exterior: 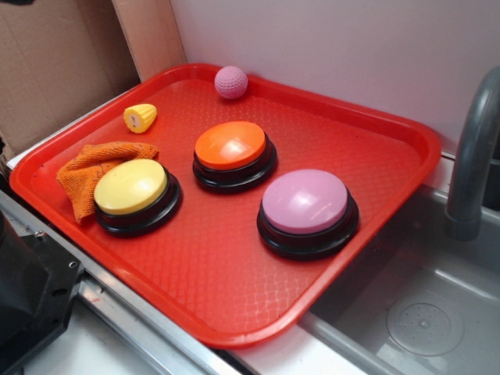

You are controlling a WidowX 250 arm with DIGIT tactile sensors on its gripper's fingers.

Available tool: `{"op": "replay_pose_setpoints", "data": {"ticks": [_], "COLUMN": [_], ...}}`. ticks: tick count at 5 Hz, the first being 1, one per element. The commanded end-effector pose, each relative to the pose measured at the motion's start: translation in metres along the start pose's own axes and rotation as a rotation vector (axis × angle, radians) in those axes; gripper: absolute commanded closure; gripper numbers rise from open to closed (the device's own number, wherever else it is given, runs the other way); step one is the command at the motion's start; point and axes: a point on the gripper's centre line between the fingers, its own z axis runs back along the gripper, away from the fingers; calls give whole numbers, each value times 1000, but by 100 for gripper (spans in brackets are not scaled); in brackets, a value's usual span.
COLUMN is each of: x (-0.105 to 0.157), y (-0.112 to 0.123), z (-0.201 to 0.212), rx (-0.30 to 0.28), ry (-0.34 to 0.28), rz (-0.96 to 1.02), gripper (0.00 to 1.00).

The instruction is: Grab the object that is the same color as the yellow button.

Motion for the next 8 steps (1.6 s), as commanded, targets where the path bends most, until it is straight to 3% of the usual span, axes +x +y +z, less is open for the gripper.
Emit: {"op": "replay_pose_setpoints", "data": {"ticks": [1, 3, 5, 7, 8], "x": [0, 15, 47, 79, 87], "y": [0, 50, 107, 145, 154], "z": [0, -26, -75, -115, -131], "rx": [0, -85, -54, 29, 39], "ry": [0, -42, 14, -18, -53], "rz": [0, 233, 486, 642, 670], "gripper": [0, 0, 0, 0, 0]}}
